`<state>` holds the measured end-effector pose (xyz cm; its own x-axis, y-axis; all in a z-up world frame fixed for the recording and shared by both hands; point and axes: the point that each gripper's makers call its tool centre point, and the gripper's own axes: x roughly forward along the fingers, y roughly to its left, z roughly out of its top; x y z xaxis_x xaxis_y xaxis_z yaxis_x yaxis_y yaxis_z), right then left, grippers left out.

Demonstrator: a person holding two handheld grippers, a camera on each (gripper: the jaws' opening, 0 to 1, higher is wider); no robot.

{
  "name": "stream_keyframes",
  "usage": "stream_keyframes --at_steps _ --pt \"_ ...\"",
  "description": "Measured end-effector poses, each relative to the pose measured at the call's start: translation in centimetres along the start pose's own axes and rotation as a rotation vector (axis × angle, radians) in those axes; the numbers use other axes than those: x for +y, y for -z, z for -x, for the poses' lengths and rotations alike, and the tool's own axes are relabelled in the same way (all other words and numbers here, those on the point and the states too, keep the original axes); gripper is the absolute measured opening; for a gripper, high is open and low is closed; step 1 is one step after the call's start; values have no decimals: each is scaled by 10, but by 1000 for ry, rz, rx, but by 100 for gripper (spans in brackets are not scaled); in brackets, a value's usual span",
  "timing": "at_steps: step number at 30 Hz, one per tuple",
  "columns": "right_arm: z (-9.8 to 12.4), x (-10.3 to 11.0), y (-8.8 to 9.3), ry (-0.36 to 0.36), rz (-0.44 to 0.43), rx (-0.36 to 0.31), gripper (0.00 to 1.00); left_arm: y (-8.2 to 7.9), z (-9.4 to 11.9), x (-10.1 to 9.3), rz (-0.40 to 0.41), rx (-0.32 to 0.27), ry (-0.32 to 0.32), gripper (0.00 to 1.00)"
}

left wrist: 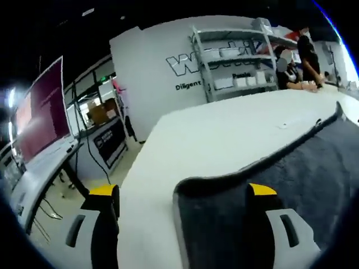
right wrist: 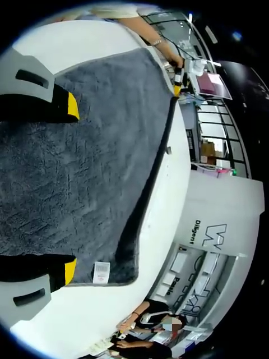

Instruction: Fold the towel on the table until its edges align and the towel forms a compact rectangular stack.

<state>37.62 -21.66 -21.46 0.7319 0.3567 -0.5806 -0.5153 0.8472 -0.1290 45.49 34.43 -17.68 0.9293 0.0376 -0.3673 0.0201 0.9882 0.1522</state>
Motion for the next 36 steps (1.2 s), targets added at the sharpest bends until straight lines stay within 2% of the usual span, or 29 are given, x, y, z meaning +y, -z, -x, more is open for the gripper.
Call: stream_keyframes --at_steps 3,9,12,17,20,27,31,36 --pt "-1 -1 1 4 -2 5 99 3 11 -21 36 -13 92 99" --pt "-2 -3 4 11 -8 15 99 2 31 -54 85 -35 213 99" --pt "-3 -4 5 12 -9 16 99 2 42 -73 75 -35 272 99" --pt "-2 -2 5 7 -9 13 99 -1 65 -100 55 -85 348 99" --pt "-4 -2 5 1 -13 15 99 2 66 -104 44 -92 363 99" --pt "-6 -4 6 -2 -26 12 99 17 66 -107 77 -57 407 99" --pt "-4 -4 3 -10 -38 -7 99 7 70 -101 106 -94 408 99" --pt "-2 -7 -4 -10 -53 -52 99 3 72 -94 135 -109 406 99"
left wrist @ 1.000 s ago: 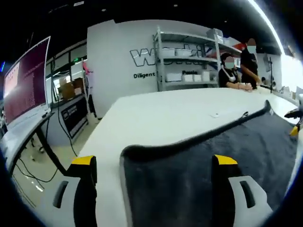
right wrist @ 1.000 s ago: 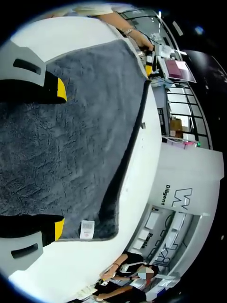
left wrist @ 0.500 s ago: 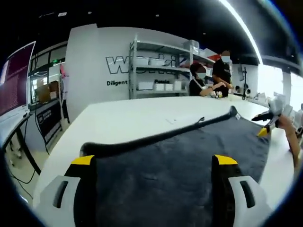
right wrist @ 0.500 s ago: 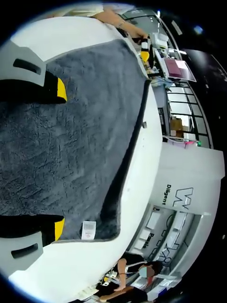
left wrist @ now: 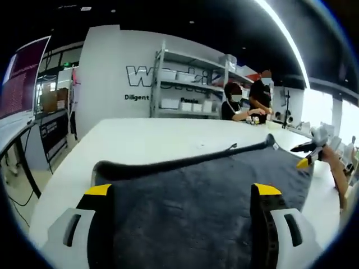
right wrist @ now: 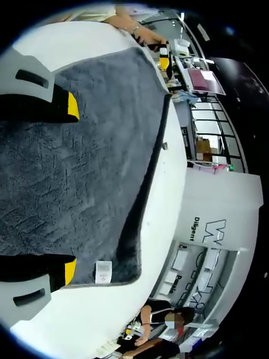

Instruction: Fold the towel on the table until its edges align and the towel forms a compact rectangular stack.

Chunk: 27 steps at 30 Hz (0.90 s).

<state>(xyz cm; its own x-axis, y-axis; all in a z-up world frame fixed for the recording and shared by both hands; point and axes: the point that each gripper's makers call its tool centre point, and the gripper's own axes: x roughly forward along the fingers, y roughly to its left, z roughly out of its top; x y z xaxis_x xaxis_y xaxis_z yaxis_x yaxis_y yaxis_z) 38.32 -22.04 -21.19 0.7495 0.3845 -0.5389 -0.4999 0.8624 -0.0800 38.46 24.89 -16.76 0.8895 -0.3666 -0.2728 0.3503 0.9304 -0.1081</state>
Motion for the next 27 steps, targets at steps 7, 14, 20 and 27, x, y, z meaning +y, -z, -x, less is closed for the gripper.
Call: stream_keyframes --at_steps 7,14,20,27 --pt "5 -8 -29 -24 -13 -168 98 -5 4 -2 32 -24 20 99" --pt "3 -22 -47 6 9 -243 71 -4 4 2 44 -21 14 99" --pt "2 -51 -62 123 86 -259 49 -3 6 6 40 -18 2 99" --pt "-15 -69 -72 152 129 -214 36 -5 8 6 45 -25 4 99"
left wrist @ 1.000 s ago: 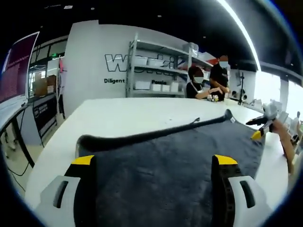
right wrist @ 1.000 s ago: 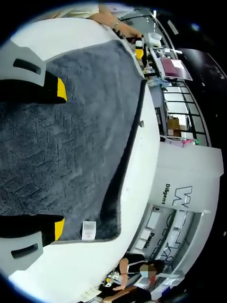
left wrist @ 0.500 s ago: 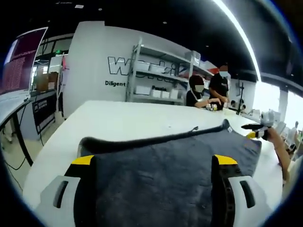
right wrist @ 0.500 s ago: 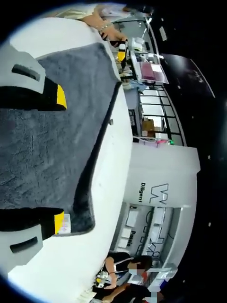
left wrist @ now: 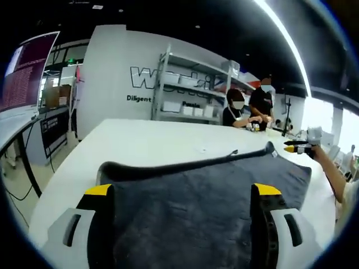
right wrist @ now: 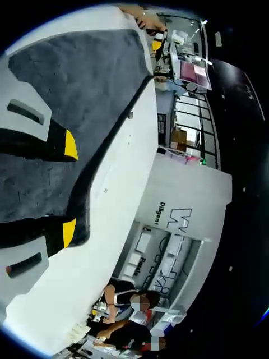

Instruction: Fold the towel on the table until its edges align and the towel forms a compact rectangular stack.

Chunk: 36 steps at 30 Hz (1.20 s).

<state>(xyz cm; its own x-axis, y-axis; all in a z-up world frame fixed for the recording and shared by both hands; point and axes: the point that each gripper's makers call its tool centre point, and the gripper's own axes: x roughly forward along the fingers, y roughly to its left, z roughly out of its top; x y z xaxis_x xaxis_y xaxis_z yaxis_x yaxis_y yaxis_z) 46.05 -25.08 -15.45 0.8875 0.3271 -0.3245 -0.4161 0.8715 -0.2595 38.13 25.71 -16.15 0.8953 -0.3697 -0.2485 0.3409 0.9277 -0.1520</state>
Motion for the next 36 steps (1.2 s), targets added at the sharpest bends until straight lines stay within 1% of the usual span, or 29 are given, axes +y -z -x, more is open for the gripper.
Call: stream_keyframes --at_steps 3,6,7,8,9,12,14,16,18,21,22,24,28,32,36 --pt "-16 8 -2 -24 20 15 33 1 1 0 3 0 -2 99" --pt "-35 14 -4 -45 8 25 29 0 2 2 9 -4 -6 99" --pt "-41 14 -3 -45 0 32 29 0 2 3 11 -4 -8 99" --pt "-42 20 -1 -41 -10 41 28 0 2 4 13 -5 -11 99" --pt "-47 19 1 -35 -15 53 27 0 3 6 15 -5 -13 99" --pt "-65 10 8 -7 -6 90 24 -1 4 8 23 -10 -17 99" --pt "-73 7 9 -3 -6 98 21 -2 4 8 25 -14 -17 99" --pt "-81 2 10 18 2 111 19 -2 4 9 25 -14 -19 99" --pt "-89 -4 14 41 31 140 16 -1 3 8 24 -10 -17 98" --pt "-102 -12 21 68 45 165 15 3 0 9 26 4 -18 98" --pt "-99 -5 27 75 49 173 14 3 0 9 27 7 -20 98" --pt "-107 -9 34 86 54 193 14 4 0 10 29 10 -23 98" --pt "-118 -15 37 104 32 194 14 5 0 13 31 14 -28 98" --pt "-126 -13 43 103 10 223 15 5 -1 13 34 18 -26 98" --pt "-126 -13 43 107 -30 215 15 5 0 13 34 17 -26 98"
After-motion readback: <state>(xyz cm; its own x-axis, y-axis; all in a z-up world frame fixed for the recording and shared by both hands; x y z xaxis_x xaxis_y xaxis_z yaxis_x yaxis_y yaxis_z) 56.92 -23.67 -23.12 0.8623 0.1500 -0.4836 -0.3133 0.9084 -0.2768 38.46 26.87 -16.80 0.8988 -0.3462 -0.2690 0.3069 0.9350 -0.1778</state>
